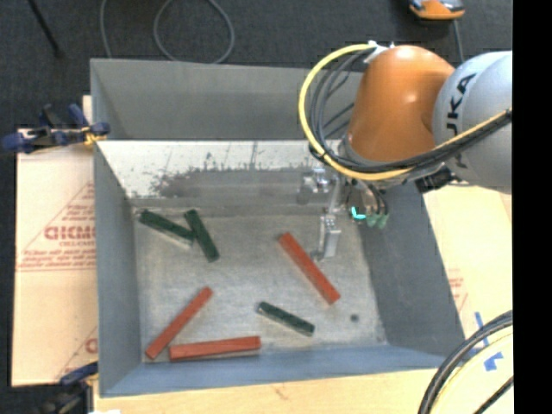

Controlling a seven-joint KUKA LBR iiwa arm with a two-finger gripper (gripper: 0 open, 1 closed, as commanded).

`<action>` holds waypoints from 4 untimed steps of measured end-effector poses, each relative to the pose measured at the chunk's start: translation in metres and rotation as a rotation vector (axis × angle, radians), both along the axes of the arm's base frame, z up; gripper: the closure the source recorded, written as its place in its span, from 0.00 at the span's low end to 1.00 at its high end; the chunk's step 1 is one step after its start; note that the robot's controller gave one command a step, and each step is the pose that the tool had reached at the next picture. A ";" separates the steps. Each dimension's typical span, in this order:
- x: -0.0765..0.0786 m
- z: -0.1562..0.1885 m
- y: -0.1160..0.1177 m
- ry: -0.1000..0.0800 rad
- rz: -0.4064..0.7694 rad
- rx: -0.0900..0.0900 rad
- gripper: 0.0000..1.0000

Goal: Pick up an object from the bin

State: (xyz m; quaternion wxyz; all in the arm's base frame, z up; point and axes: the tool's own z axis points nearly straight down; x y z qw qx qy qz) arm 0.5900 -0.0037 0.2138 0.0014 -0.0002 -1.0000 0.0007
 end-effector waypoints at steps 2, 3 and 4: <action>-0.017 -0.112 -0.041 -0.008 -0.242 0.002 0.00; -0.021 -0.113 -0.047 -0.007 -0.649 0.001 0.00; -0.020 -0.144 -0.049 -0.002 -0.857 0.000 0.00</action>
Offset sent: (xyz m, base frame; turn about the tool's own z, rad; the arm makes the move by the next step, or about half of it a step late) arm -0.0062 -0.0484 -0.1438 0.0803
